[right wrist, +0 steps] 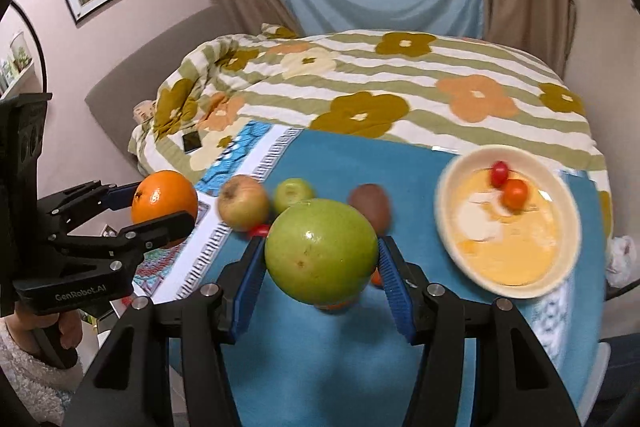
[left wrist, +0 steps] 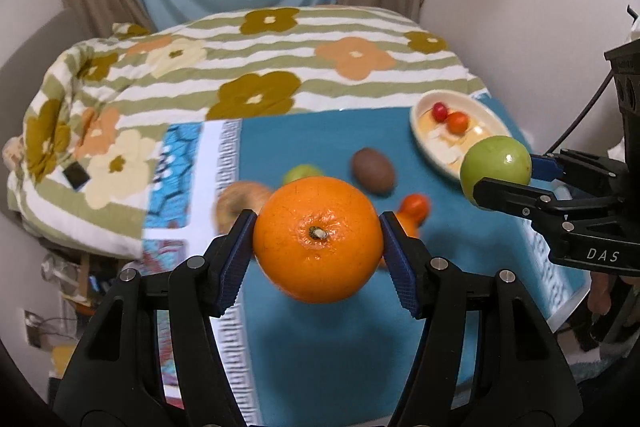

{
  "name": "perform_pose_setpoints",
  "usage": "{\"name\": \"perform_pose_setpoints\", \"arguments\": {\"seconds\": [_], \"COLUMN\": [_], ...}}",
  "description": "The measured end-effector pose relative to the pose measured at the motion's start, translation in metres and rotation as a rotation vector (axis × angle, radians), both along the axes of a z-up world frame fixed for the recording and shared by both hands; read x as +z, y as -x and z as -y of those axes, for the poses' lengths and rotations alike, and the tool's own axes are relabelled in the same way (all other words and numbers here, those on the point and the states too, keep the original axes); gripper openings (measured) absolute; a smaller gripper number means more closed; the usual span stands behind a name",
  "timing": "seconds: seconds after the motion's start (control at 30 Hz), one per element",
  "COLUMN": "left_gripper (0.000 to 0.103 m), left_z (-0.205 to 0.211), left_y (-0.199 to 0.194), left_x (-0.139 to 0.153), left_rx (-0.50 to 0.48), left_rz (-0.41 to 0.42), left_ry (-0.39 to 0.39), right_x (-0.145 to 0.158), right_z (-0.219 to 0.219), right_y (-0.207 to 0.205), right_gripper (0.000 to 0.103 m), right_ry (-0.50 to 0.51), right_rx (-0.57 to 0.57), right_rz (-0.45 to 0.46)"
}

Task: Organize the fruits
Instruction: 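Carry the orange and green apple into the duck bowl and release them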

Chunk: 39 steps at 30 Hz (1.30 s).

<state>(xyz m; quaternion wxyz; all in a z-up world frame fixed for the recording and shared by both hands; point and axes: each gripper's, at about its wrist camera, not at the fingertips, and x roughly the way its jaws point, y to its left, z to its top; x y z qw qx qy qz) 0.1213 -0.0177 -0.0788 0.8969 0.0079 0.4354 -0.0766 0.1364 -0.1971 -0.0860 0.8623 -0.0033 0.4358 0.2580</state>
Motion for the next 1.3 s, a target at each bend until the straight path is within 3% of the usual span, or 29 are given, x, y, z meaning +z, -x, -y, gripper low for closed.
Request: {"name": "perform_pose_setpoints", "arguments": {"seconds": [0.3,0.67,1.07,1.23,1.3], "left_gripper": [0.066,0.066,0.066,0.067,0.072], "left_z": [0.097,0.194,0.242,0.248,0.247], "left_y": [-0.038,-0.093,-0.127,-0.128,-0.128], "left_x": [-0.007,-0.05,-0.099,-0.105,-0.103], "left_rx": [-0.033,-0.072,-0.156,-0.189,-0.194], "left_rz": [-0.006,-0.058,-0.161,-0.174,-0.176], "left_ry": [0.032,0.067,0.004,0.006,0.003], "right_x": [-0.002,-0.031,-0.052,-0.055,-0.055], "right_z": [0.099,0.175,0.205,0.207,0.207], "right_y": [-0.032,-0.074,-0.103,-0.107,-0.107], "right_gripper": [0.052,0.052,0.052,0.052,0.052], "right_ry": [0.022,0.024,0.014,0.007,0.007], "right_rx": [-0.043,-0.055,-0.101,-0.104,-0.106], "right_rz": [-0.002,-0.035,-0.067,-0.076,-0.079]}}
